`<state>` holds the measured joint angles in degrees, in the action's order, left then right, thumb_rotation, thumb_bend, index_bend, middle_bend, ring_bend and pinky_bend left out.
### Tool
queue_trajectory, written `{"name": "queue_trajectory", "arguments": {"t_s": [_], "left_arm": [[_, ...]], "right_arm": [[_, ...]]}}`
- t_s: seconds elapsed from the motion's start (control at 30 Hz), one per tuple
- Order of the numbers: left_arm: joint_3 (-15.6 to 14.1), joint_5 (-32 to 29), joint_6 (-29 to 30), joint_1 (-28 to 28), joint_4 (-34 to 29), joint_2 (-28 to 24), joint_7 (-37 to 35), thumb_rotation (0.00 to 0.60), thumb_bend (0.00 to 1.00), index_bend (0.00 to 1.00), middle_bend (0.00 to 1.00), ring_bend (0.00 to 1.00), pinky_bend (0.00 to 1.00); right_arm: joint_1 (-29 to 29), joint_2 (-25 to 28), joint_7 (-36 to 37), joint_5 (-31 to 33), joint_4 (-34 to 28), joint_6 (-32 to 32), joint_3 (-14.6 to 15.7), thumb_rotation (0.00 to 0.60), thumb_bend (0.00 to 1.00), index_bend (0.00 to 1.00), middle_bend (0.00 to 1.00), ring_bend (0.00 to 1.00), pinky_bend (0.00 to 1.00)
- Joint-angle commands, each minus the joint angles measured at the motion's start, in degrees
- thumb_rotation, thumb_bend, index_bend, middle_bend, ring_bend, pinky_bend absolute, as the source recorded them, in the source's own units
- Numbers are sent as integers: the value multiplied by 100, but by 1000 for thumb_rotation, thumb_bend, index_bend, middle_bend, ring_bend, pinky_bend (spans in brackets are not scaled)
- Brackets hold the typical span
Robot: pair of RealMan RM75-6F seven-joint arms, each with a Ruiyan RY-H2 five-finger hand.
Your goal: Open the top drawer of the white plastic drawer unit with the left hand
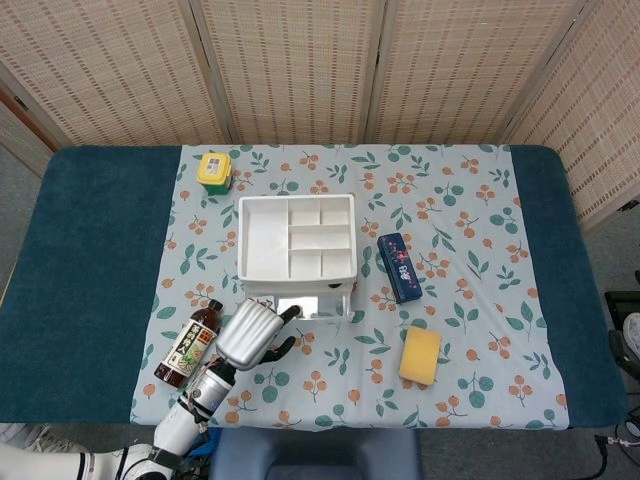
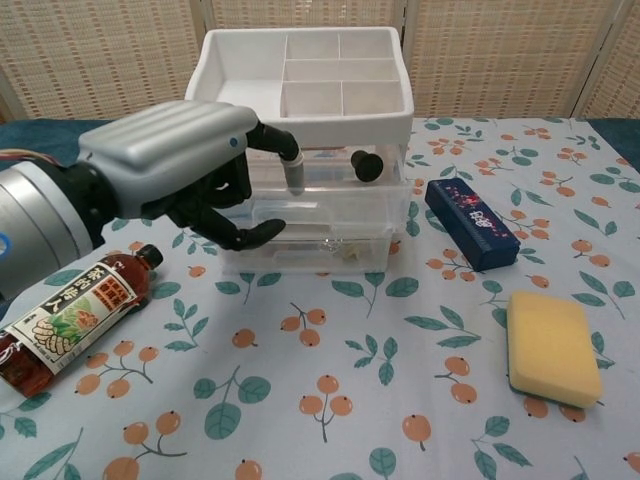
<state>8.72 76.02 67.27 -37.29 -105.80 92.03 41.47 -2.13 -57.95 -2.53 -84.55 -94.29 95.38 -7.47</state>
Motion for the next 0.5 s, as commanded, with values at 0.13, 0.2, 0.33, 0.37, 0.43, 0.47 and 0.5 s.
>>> {"name": "queue_trajectory", "arguments": {"t_s": [0.13, 0.2, 0.33, 0.37, 0.43, 0.47, 0.5], "left_arm": [[-100, -64, -14, -26, -193, -96, 229, 600, 358, 388, 1000, 1000, 1000], [-126, -65, 1, -24, -247, -116, 262, 600, 358, 390, 1000, 1000, 1000], [-184, -106, -3, -23, -365, -192, 363, 600, 358, 401, 1000, 1000, 1000], [-198, -114, -4, -23, -396, -211, 384, 600, 358, 406, 1000, 1000, 1000], [-234, -127, -3, -15, -469, -254, 408, 600, 358, 418, 1000, 1000, 1000], [-248, -130, 1, -11, -503, -273, 417, 600, 358, 424, 1000, 1000, 1000], [-258, -126, 8, -9, -530, -291, 427, 600, 358, 428, 1000, 1000, 1000]], "right_arm": [[-7, -2, 26, 10, 18, 0, -4, 600, 391, 0, 7, 9, 16], [-7, -3, 34, 4, 25, -2, -2, 600, 391, 0, 7, 9, 16], [-5, -3, 47, 6, 33, -9, -5, 600, 391, 0, 7, 9, 17], [-5, -3, 48, 5, 34, -7, -6, 600, 391, 0, 7, 9, 17], [-7, -5, 56, 2, 41, -4, -6, 600, 391, 0, 7, 9, 17], [-6, -6, 59, 1, 43, -5, -6, 600, 391, 0, 7, 9, 17], [-6, -8, 60, 0, 45, -7, -6, 600, 391, 0, 7, 9, 16]]}}
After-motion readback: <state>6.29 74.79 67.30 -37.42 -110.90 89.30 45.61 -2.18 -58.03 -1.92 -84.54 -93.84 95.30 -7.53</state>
